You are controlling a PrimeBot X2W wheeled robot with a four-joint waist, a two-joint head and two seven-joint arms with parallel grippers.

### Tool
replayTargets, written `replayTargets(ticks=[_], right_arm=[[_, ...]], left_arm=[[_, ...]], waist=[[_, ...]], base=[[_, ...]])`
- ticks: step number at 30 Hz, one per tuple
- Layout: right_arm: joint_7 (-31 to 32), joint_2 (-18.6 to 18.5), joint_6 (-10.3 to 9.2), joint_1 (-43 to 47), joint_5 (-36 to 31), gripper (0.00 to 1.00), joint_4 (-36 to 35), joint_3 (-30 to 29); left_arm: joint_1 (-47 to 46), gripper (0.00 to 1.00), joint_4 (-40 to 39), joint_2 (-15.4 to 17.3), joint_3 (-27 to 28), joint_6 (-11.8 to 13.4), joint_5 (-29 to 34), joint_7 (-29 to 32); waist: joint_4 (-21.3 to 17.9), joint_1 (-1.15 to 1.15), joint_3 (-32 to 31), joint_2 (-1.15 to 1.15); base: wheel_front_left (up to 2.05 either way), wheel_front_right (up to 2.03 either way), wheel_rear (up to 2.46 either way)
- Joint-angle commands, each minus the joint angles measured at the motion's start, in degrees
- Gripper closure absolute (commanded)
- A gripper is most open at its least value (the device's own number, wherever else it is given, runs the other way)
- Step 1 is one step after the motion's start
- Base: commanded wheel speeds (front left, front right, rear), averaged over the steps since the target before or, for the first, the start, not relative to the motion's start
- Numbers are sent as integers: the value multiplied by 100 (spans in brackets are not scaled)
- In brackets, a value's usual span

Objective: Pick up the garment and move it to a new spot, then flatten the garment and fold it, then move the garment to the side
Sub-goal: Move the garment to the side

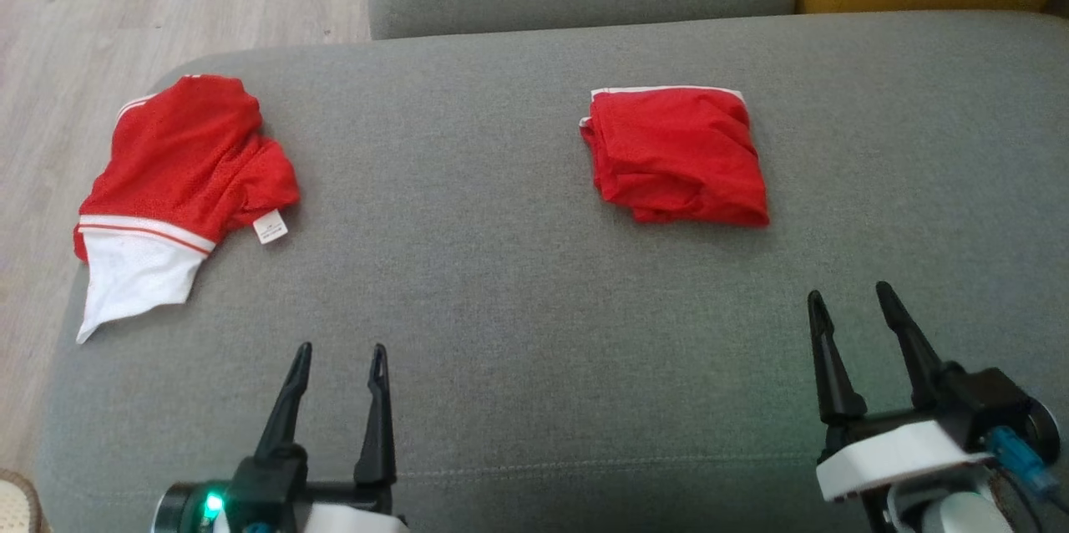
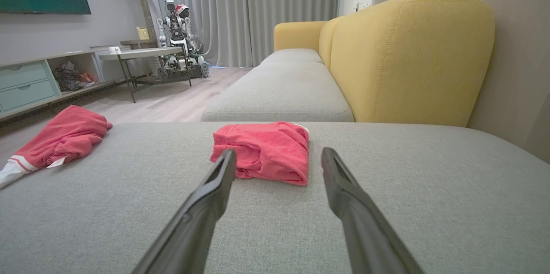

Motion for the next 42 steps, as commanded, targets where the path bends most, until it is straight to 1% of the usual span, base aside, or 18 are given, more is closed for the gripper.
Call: replayTargets(ticks=[1,16,29,32,35,36,39,42], right_arm=[[-52,1,-2,-125,90,0,-223,107],[-52,2,-2,-10,173,0,-220,140],[-52,2,-2,-64,222,0,-143,117],[-52,2,-2,-331,189,0,70,98],[-52,3,-2,-826,130,0,392,-12],[-52,3,-2,-1227,93,0,714,-183],[-30,-8,-2,-1879,90,0,1385,-454],[115,-241,-2,-2571,232,0,2056,-508]], left_arm=[[-160,0,-215,-46,266,-28,97,-29],[-185,0,-153,-153,413,-137,264,-29],[-202,0,-127,-206,391,-163,354,-29],[-259,0,-129,-225,346,-180,366,-29],[-388,0,-134,-244,310,-198,367,-29],[-512,0,-134,-258,267,-219,372,-29],[-737,0,-148,-285,174,-271,326,-29],[-974,0,-229,-311,113,-300,263,-29]], waist=[[24,0,-23,0],[76,0,-73,0],[163,0,18,0],[222,0,142,0],[297,0,356,0],[367,0,506,0],[516,0,748,0],[663,0,996,0]], base=[[0,0,0],[0,0,0],[0,0,0],[0,0,0],[0,0,0],[0,0,0],[0,0,0],[0,0,0]])
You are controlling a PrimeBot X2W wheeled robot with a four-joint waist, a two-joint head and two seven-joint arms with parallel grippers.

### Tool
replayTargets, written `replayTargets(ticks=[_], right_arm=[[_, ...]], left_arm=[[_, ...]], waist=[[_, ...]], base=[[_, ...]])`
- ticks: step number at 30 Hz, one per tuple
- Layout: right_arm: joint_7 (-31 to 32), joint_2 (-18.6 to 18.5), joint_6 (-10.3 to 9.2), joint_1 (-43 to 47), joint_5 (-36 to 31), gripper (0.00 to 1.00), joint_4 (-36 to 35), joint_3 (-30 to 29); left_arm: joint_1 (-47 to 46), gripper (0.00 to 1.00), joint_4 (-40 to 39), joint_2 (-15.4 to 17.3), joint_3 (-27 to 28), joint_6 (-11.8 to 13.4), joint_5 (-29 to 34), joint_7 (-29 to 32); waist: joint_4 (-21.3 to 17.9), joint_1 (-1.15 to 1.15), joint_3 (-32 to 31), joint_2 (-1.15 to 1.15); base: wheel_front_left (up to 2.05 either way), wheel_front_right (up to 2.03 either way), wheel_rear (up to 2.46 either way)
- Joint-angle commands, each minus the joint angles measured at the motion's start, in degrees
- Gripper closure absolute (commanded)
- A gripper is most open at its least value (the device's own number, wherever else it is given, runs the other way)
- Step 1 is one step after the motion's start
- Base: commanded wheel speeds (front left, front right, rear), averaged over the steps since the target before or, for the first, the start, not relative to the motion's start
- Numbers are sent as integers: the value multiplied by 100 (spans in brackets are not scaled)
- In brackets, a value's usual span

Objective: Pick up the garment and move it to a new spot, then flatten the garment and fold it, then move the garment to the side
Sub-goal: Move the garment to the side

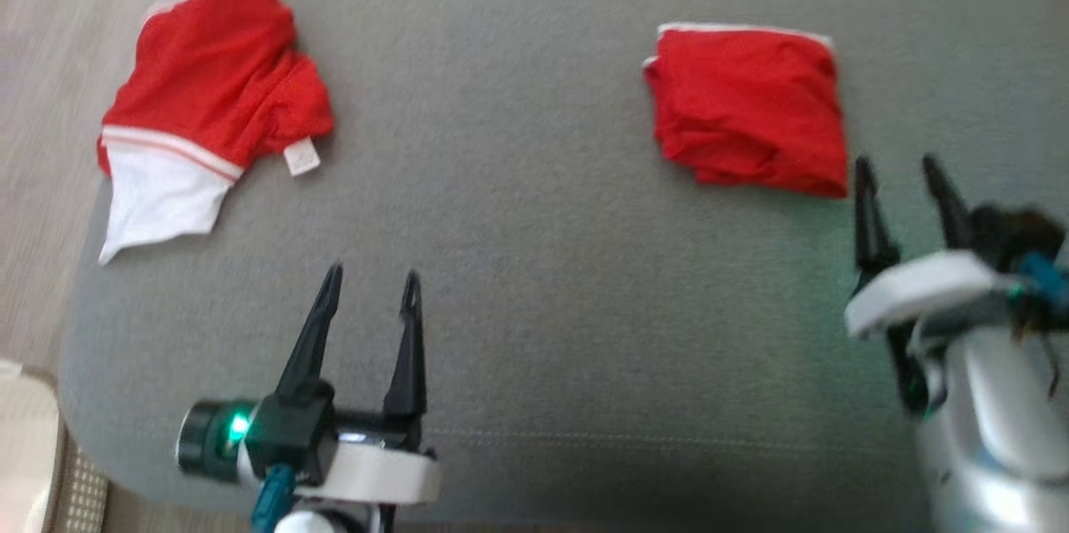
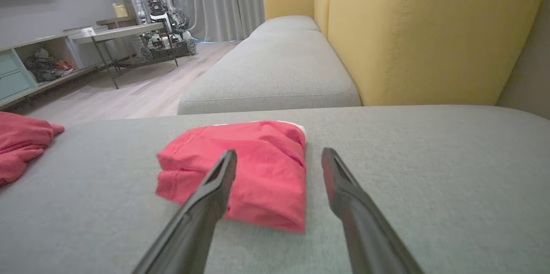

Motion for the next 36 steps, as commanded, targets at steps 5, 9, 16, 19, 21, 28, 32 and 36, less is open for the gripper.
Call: replayTargets(ticks=[5,9,16,19,21,28,32,36], right_arm=[[313,-562,-2,-1067,111,0,827,10],[466,-882,-2,-1625,-115,0,1516,-31],[671,-1102,-2,-2227,-188,0,2345,231],[691,-1282,-2,-2467,-211,0,2803,320],[697,-1314,-2,-2520,-225,0,2908,335],[703,-1402,-2,-2898,-322,0,3433,586],[597,-1319,-2,-3053,-296,0,3605,742],[625,-1220,-2,-3130,-219,49,3786,995]], left_arm=[[-505,0,-315,-56,88,-31,-54,-29],[-674,0,-328,-64,10,-77,-48,-29],[-840,0,-296,-69,-78,-136,-10,-29],[-930,0,-260,-72,-128,-181,-72,-29],[-950,0,-249,-73,-136,-190,-89,-29],[-1113,0,-214,-75,-173,-243,-193,-29],[-1184,0,-183,-75,-163,-244,-209,-29],[-1232,0,-159,-76,-177,-239,-193,-29]], waist=[[383,-1,560,0],[498,-1,779,0],[592,-1,971,0],[659,-1,1061,0],[673,-1,1089,0],[742,-1,1324,0],[731,-1,1401,0],[689,-1,1443,0]], base=[[0,0,0],[0,0,0],[0,0,0],[0,0,0],[0,0,0],[0,0,0],[0,0,0],[0,0,0]])
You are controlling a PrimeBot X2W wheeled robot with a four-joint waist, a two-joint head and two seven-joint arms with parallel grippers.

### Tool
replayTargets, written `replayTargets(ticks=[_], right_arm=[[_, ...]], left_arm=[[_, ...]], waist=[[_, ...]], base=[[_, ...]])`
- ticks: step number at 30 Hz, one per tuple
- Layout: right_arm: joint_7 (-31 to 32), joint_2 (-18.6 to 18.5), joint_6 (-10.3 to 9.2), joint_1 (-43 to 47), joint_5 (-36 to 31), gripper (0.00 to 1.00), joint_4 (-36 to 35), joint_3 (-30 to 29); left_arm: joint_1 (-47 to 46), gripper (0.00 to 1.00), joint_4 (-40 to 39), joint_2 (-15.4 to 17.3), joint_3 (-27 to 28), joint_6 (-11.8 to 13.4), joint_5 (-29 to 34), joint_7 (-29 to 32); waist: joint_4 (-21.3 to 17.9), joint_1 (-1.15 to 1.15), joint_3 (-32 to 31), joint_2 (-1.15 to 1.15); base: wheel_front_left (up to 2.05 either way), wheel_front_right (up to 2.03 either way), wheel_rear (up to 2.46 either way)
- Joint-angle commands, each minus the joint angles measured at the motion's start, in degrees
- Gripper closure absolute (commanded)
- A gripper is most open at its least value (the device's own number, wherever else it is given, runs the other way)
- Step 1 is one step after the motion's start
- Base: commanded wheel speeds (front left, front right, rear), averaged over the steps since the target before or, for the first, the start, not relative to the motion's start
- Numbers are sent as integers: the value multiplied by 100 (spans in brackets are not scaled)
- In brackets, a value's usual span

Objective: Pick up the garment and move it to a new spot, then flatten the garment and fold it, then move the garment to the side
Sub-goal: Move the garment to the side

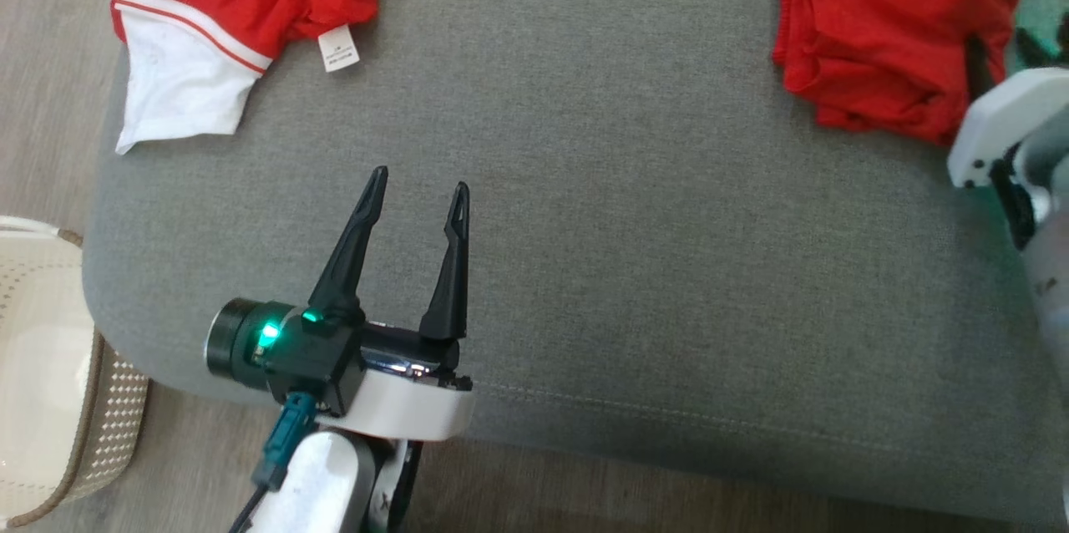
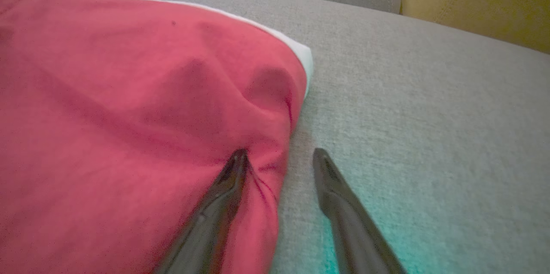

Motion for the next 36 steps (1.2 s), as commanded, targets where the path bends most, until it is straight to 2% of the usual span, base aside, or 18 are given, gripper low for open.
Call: replayTargets(ticks=[1,2,3,10,16,22,31,36], right_arm=[[57,169,-2,49,54,67,47,224],[73,194,-2,34,100,93,74,293],[94,205,-2,20,144,100,102,357],[65,-124,-2,-241,215,100,108,566],[85,-653,-2,-422,-30,100,-118,987],[151,-1143,-2,-452,21,100,-466,1246],[253,-1575,-2,-215,182,100,-1195,1192],[309,-1684,-2,101,264,100,-1725,830]], left_arm=[[-176,0,-167,-17,188,17,6,-29],[-186,0,-167,-18,191,21,13,-29],[-196,0,-167,-18,195,23,19,-29],[-271,0,-223,-18,239,-13,129,-29],[-361,0,-205,-14,267,-104,230,-29],[-501,0,-220,26,321,-184,309,-29],[-635,0,-282,151,350,-245,395,-29],[-633,0,-373,213,358,-282,389,-29]], waist=[[-34,0,14,0],[-55,0,25,0],[-78,0,34,0],[-293,0,190,0],[-595,0,395,0],[-976,0,595,0],[-1512,0,795,0],[-1726,0,850,0]], base=[[0,0,0],[0,0,0],[0,0,0],[0,0,0],[0,0,0],[0,0,0],[0,0,0],[0,0,0]])
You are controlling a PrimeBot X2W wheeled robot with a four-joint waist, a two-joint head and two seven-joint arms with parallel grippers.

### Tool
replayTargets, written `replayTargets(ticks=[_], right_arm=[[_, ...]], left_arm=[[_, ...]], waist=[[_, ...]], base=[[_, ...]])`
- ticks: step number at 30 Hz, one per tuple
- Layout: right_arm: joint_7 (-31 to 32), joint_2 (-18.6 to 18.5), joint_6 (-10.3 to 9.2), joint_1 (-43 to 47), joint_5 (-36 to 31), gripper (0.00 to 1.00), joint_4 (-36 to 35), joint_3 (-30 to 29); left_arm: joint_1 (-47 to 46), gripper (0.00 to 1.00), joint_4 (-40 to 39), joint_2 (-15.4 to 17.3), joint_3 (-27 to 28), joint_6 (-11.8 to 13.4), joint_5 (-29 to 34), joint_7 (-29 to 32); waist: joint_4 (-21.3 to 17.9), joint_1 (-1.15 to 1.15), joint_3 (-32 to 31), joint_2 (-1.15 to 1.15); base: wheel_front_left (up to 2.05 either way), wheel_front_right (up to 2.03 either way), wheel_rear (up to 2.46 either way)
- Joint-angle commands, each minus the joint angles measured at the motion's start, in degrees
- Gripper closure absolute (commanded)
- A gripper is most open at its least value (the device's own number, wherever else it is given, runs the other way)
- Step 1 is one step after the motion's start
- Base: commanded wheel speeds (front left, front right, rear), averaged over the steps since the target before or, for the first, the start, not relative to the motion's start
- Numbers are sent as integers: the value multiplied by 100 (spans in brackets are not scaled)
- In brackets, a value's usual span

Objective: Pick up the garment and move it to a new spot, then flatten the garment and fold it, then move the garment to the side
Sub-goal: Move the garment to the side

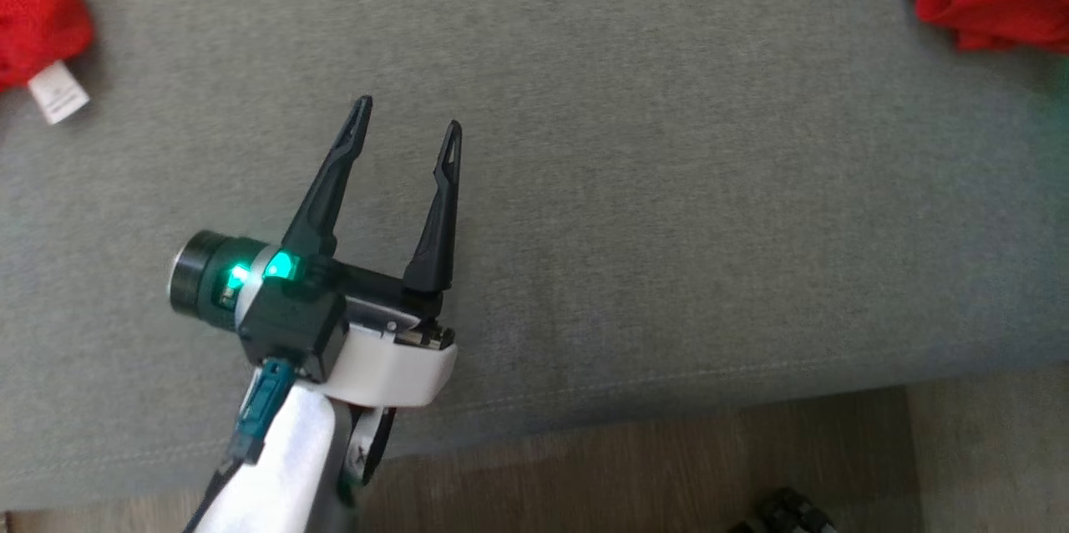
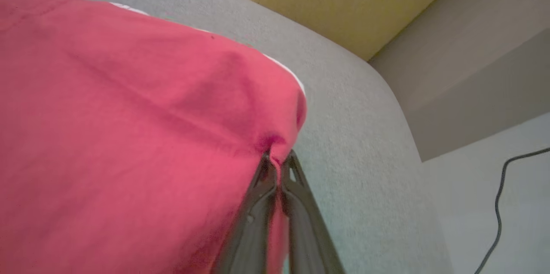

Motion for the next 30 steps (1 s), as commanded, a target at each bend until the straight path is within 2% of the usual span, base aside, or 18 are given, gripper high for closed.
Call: replayTargets(ticks=[1,8,12,16,17,19,25,28,30], right_arm=[[15,-225,-4,163,21,100,-197,-29],[370,-366,-4,661,-104,100,-1153,-573],[694,-279,-4,884,-318,100,-1768,-979],[1058,-102,-4,1175,-830,98,-2523,-1598],[1124,-41,-4,1232,-940,78,-2673,-1733],[1228,122,-4,1329,-1171,0,-2965,-2023],[1047,603,-4,1508,-2071,0,-3822,-2576],[794,924,-4,1556,-2589,0,-4188,-2759],[584,1241,-4,1592,-2709,0,-4303,-2727]], left_arm=[[-70,0,-228,69,180,15,52,-29],[-54,0,-456,166,78,-53,96,-29],[-64,0,-548,192,37,-40,118,-29],[-85,0,-562,225,0,-23,124,-29],[-87,0,-562,225,-2,-16,116,-29],[-90,0,-558,222,-4,-9,88,-29],[-140,0,-515,198,-32,-3,46,-29],[-138,0,-492,192,-43,17,49,-29],[-106,0,-467,195,-33,47,48,-29]], waist=[[-58,0,34,0],[-171,0,91,0],[-170,0,117,0],[-118,0,166,0],[-107,0,172,0],[-87,0,180,0],[-21,0,120,0],[25,0,15,0],[51,0,-93,0]], base=[[0,0,0],[0,0,0],[0,0,0],[0,0,0],[0,0,0],[0,0,0],[0,0,0],[0,0,0],[0,0,0]])
